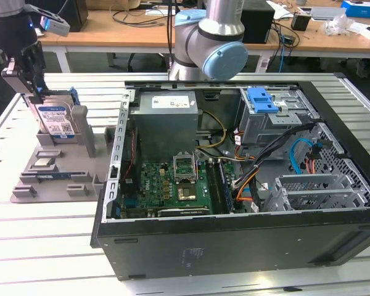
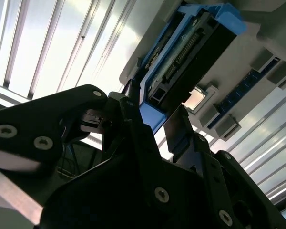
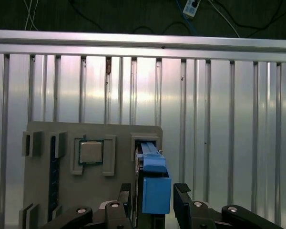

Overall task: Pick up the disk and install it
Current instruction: 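Pick up the disk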

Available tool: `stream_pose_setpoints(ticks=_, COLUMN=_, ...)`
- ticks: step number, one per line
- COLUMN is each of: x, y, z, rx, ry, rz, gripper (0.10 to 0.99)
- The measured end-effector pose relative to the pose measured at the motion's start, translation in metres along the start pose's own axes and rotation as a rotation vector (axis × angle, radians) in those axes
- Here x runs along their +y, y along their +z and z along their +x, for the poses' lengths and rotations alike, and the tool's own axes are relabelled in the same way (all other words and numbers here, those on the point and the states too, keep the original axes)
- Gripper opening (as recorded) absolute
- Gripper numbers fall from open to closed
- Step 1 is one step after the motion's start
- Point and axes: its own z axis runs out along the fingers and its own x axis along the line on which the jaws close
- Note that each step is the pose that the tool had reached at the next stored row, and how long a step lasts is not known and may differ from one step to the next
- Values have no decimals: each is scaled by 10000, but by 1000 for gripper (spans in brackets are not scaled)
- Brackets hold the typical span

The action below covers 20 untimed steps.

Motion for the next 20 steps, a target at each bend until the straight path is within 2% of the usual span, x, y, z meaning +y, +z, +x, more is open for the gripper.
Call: stream_pose_setpoints(ticks=20, x=-2, y=91, z=1, rx=0, ry=0, rz=0, gripper=482)
